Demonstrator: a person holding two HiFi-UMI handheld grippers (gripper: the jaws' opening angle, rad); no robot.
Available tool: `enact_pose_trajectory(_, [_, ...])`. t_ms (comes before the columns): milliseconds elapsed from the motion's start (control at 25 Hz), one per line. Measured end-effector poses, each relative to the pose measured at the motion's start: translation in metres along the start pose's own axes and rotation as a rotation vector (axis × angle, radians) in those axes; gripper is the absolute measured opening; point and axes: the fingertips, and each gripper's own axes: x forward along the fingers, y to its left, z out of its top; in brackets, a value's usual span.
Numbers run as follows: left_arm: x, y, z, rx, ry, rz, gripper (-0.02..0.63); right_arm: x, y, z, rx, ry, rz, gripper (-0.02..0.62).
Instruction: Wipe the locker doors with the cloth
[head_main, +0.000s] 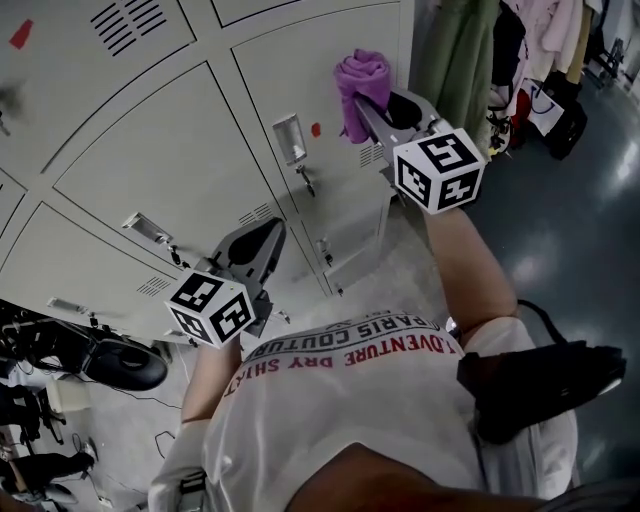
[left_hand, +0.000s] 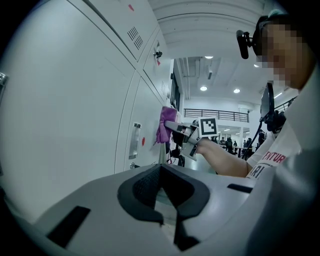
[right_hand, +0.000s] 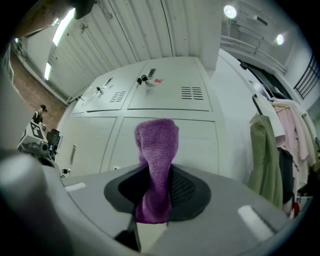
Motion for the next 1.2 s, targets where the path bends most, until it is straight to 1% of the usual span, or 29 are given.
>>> enact_pose_trajectory(160, [-0.002,0.0,-0.002,-0.007,-0.002,0.004,0.0,0.0,0.045,-0.01,-0.023,-0.005,0.096,0.078])
enact_pose_trajectory(280, [-0.004,0.0,-0.004,-0.012,-0.003,0.009,0.0,0.001,0.07,-0.033,-0.018,0.014,0.142,0.078])
enact_pose_trajectory(360, [-0.005,0.001,-0.005,-0.014,-0.004,0.012,0.0,0.003,0.08,-0.053,-0.004,0.036,0.155,0.078])
enact_pose_trajectory(560, [-0.009,0.004,-0.008,-0.022,-0.002,0.022,0.0,0.014,0.091,-0.112,-0.012,0.133,0.155,0.078])
enact_pose_trajectory(720, [-0.01,0.004,-0.009,-0.024,-0.004,0.025,0.0,0.027,0.092,-0.141,-0.006,0.179,0.136,0.078])
enact_pose_trajectory(920, [-0.011,0.006,-0.01,-0.028,-0.004,0.032,0.0,0.036,0.09,-0.148,0.006,0.177,0.112,0.078])
enact_pose_trajectory(1200, [-0.009,0.008,-0.011,-0.028,-0.001,0.03,0.0,0.036,0.085,-0.147,-0.003,0.176,0.106,0.078])
